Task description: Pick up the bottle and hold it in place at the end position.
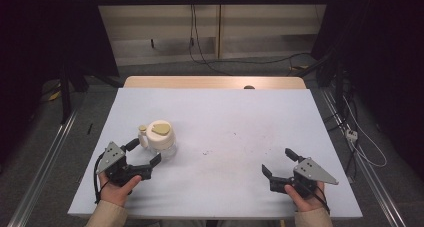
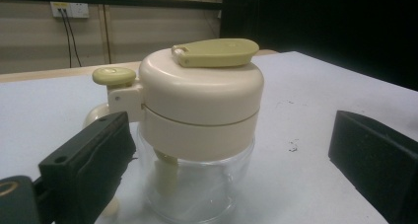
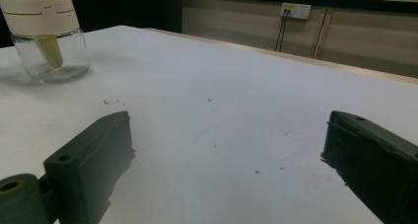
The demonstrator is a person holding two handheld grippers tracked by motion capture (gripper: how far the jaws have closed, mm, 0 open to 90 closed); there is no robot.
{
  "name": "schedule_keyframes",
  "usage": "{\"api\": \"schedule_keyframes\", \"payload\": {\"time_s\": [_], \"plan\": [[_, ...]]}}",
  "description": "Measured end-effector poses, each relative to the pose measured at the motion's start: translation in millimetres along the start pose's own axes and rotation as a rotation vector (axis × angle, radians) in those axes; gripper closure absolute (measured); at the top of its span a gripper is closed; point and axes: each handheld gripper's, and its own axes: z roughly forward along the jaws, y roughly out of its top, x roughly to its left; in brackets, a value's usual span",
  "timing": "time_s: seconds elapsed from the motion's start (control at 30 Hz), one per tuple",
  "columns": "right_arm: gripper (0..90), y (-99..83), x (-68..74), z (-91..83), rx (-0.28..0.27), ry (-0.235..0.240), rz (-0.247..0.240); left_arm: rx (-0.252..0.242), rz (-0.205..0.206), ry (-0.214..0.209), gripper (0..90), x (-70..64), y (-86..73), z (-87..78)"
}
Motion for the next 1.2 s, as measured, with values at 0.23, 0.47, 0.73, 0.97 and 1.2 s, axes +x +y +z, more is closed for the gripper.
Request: {"api": "schedule_keyframes", "payload": {"time_s": [0.23, 0.47, 0.73, 0.97, 1.2], "plan": [[4.0, 1.1, 2.4, -0.2, -0.004, 0.008, -0.006, 0.031, -0.006, 0.049, 3.1, -3.4, -0.2, 7.4], [4.0, 1.3, 3.2, 0.5, -0.006, 0.011, -0.008, 0.064, -0.033, 0.072, 3.1, -4.3, -2.3, 18.1], [4.0, 1.0, 2.5, 0.6, -0.005, 0.01, -0.008, 0.091, -0.022, 0.104, 3.2, -4.7, -3.2, 26.4], [4.3, 1.2, 3.1, 1.0, -0.006, 0.014, -0.009, 0.101, -0.027, 0.13, 3.3, -6.0, -3.2, 30.5], [4.3, 1.1, 2.5, 1.0, -0.006, 0.011, -0.009, 0.107, -0.024, 0.159, 3.4, -6.8, -3.2, 36.9]]}}
